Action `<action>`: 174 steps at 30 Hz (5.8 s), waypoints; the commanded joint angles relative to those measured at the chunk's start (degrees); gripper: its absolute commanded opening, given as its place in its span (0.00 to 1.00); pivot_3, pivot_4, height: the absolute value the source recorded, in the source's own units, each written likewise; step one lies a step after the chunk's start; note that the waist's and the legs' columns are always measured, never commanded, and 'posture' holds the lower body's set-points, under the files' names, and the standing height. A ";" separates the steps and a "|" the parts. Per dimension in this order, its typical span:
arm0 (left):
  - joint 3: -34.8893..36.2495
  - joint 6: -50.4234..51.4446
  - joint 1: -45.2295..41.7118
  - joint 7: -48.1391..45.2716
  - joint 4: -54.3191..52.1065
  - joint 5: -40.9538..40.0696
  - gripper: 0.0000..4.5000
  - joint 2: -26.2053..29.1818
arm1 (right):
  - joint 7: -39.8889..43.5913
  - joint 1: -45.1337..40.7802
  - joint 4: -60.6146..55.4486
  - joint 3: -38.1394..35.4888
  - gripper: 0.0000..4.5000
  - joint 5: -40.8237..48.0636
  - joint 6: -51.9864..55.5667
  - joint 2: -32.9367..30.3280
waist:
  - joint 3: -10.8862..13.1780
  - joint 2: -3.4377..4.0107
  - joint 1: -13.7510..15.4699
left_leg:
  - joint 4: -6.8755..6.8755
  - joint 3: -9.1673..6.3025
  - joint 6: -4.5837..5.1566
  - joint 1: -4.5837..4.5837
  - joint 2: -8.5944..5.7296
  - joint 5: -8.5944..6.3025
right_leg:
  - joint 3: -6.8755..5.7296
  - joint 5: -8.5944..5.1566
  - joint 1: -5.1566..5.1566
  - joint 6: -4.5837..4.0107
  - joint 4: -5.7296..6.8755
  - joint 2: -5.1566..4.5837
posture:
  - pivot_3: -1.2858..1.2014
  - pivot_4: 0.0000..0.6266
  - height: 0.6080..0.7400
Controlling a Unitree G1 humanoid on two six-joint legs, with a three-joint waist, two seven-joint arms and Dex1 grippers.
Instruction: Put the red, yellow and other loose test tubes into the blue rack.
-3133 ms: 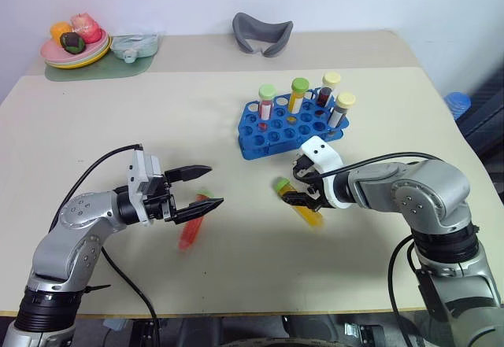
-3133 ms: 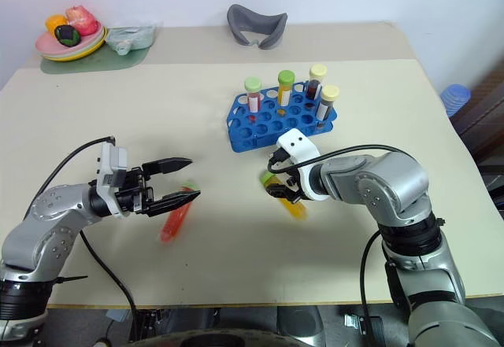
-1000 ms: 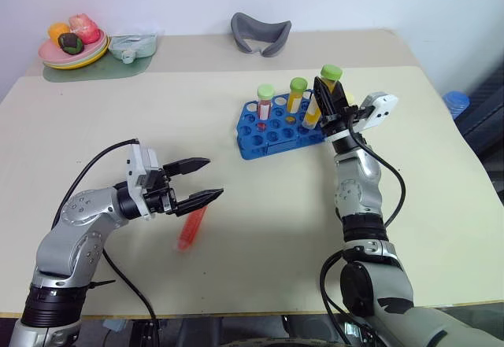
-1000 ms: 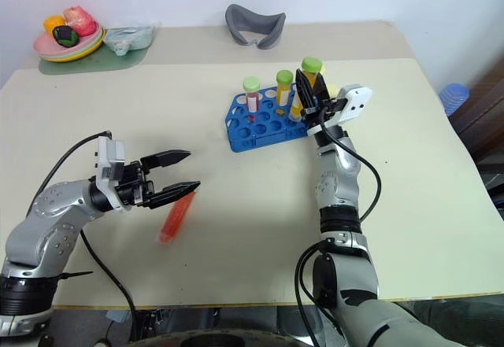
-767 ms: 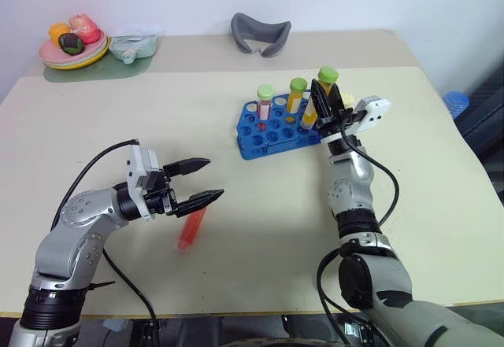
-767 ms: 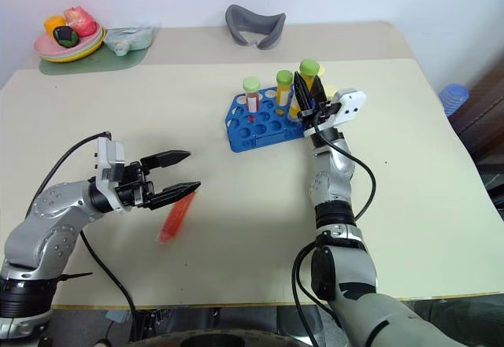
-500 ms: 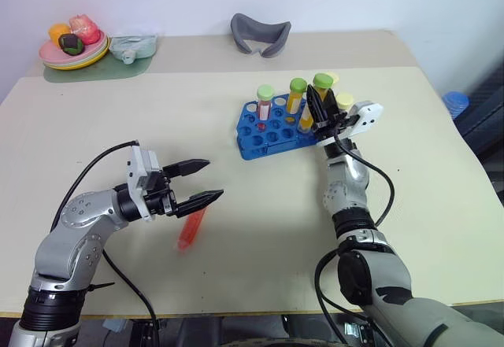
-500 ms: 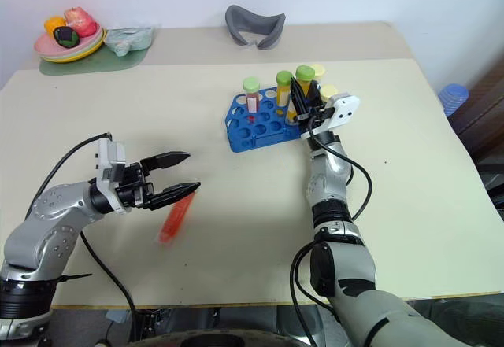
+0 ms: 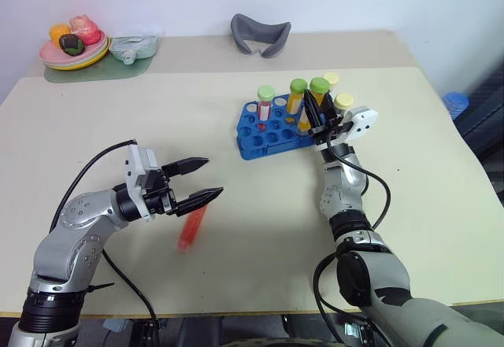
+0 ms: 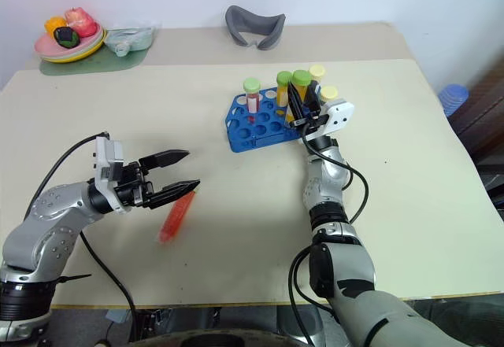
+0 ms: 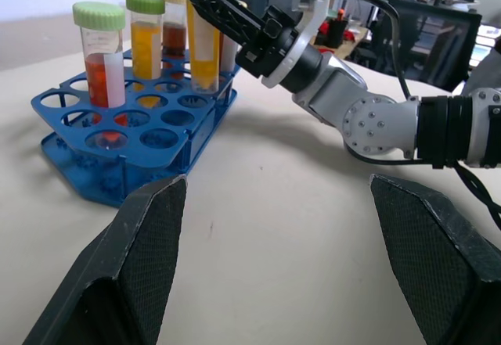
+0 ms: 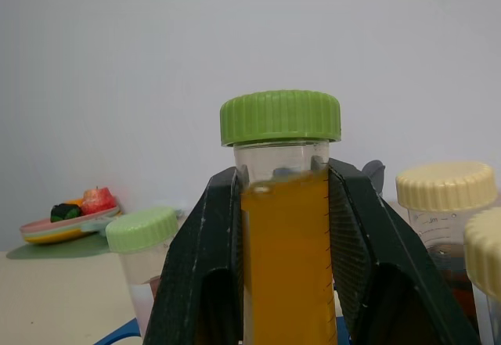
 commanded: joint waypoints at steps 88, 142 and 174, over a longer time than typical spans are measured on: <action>-39.19 56.43 -44.20 72.98 8.82 -74.74 0.85 35.06 | 29.58 31.06 -66.65 10.91 0.97 15.27 57.62 -42.58 | 0.27 -0.47 1.65 | 0.22 -0.05 0.03 -0.10 -0.04 -0.02 | -0.02 -0.02 0.09 0.04 -0.07 -0.02 | 0.52 0.24 1.00; -49.90 68.56 -58.71 81.74 30.28 -74.74 0.35 22.89 | 20.98 38.30 -75.70 6.82 0.98 17.41 59.83 -41.76 | 0.21 -0.44 1.57 | 0.31 -0.07 0.01 -0.10 -0.08 -0.01 | 0.00 -0.03 0.03 0.04 0.11 -0.02 | 0.52 0.24 1.00; -14.84 -3.22 -34.64 22.55 15.15 -6.11 0.17 0.93 | 0.26 34.18 -74.38 6.09 0.98 9.84 66.29 -36.60 | 0.09 -0.35 1.88 | 0.28 0.06 -0.51 -0.05 -0.08 0.28 | 0.05 -0.03 0.03 0.03 0.21 -0.03 | 0.52 0.24 1.00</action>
